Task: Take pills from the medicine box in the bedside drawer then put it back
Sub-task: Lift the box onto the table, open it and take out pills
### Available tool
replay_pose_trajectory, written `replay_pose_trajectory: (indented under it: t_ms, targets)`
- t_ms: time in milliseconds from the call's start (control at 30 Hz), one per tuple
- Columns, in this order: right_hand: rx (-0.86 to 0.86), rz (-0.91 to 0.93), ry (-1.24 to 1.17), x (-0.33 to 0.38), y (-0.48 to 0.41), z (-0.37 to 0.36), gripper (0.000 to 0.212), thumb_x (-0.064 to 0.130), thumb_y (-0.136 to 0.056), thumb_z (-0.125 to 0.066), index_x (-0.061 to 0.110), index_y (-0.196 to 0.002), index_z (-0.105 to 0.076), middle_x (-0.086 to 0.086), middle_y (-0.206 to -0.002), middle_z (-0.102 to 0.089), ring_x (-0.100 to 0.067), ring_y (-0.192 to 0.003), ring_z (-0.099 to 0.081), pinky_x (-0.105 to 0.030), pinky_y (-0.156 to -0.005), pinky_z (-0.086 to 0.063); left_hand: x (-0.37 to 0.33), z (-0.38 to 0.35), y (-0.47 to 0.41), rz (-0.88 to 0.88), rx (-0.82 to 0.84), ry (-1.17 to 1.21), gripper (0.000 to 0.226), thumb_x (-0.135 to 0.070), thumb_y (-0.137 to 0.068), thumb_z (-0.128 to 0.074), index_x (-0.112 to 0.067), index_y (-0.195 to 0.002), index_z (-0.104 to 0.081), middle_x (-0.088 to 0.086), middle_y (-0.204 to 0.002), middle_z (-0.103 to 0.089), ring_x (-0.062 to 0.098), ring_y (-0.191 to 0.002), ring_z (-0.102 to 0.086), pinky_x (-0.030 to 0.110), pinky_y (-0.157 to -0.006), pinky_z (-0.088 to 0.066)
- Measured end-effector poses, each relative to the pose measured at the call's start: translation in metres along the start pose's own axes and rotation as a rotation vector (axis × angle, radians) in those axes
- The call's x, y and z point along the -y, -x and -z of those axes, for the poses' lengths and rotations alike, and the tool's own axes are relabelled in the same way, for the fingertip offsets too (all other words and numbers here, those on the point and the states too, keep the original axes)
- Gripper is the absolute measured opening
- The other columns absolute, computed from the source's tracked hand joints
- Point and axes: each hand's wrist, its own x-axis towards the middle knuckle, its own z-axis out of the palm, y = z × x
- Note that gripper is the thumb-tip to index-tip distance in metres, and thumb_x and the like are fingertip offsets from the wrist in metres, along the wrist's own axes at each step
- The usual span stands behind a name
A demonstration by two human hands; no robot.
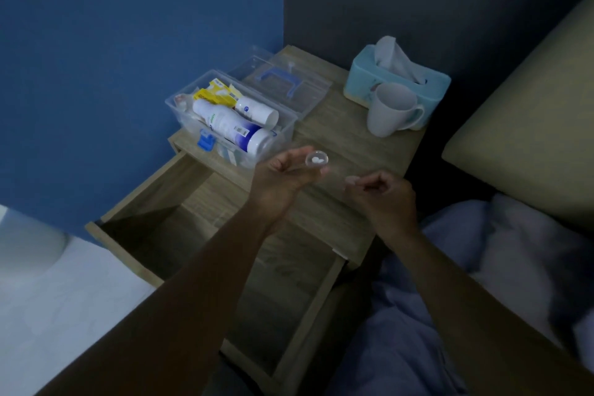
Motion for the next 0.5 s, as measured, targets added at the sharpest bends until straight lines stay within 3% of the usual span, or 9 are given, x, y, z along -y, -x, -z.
replay_pose_trajectory:
  t_ms: [100,200,300,433,500]
  targets:
    - [-0.044,0.066,0.073,-0.016,0.001,-0.003,0.027,0.041,-0.061,-0.082,0.019,-0.069,-0.069,0.006,-0.076,-0.074,0.002,-0.070,-0.070,-0.010,-0.064,-0.051,0.012,-0.003,-0.013,-0.019,-0.011,-0.185,0.043,-0.019,-0.068,-0.087,-0.017,-0.108,-0.072,-0.001,-0.105,-0.076,0.011,-0.099,-0.072,0.029,-0.085,-0.058]
    - [-0.047,0.094,0.138,-0.025,-0.003,-0.007,0.019,0.026,-0.072,-0.082,0.029,-0.083,-0.067,0.005,-0.091,-0.073,-0.009,-0.084,-0.070,-0.023,-0.074,-0.055,0.024,-0.006,-0.024,-0.132,0.015,-0.351,0.029,-0.020,-0.079,-0.080,-0.019,-0.106,-0.071,-0.007,-0.096,-0.077,0.003,-0.091,-0.072,0.015,-0.072,-0.055]
    - [-0.118,0.172,0.282,-0.036,0.002,-0.014,0.023,0.026,-0.081,-0.075,0.029,-0.102,-0.065,0.010,-0.105,-0.068,-0.017,-0.102,-0.064,-0.031,-0.088,-0.053,0.032,-0.008,-0.032,-0.241,0.003,-0.613,0.029,-0.029,-0.092,-0.065,-0.017,-0.118,-0.067,-0.011,-0.103,-0.073,0.000,-0.095,-0.068,0.018,-0.080,-0.053]
    - [-0.148,0.373,0.450,-0.047,0.010,-0.017,0.026,0.022,-0.089,-0.068,0.020,-0.114,-0.064,0.011,-0.111,-0.063,-0.013,-0.109,-0.053,-0.001,-0.096,-0.030,0.047,-0.009,-0.043,-0.307,0.040,-0.868,0.039,-0.033,-0.096,-0.056,-0.017,-0.132,-0.059,-0.001,-0.125,-0.066,0.006,-0.112,-0.060,0.024,-0.096,-0.047]
    - [-0.114,0.388,0.480,-0.049,0.008,-0.016,0.033,0.019,-0.089,-0.066,0.015,-0.122,-0.062,0.005,-0.117,-0.064,-0.013,-0.112,-0.051,0.004,-0.098,-0.023,0.056,-0.011,-0.045,-0.319,0.046,-0.889,0.039,-0.033,-0.096,-0.057,-0.019,-0.132,-0.058,-0.001,-0.126,-0.065,0.006,-0.112,-0.058,0.020,-0.096,-0.045]
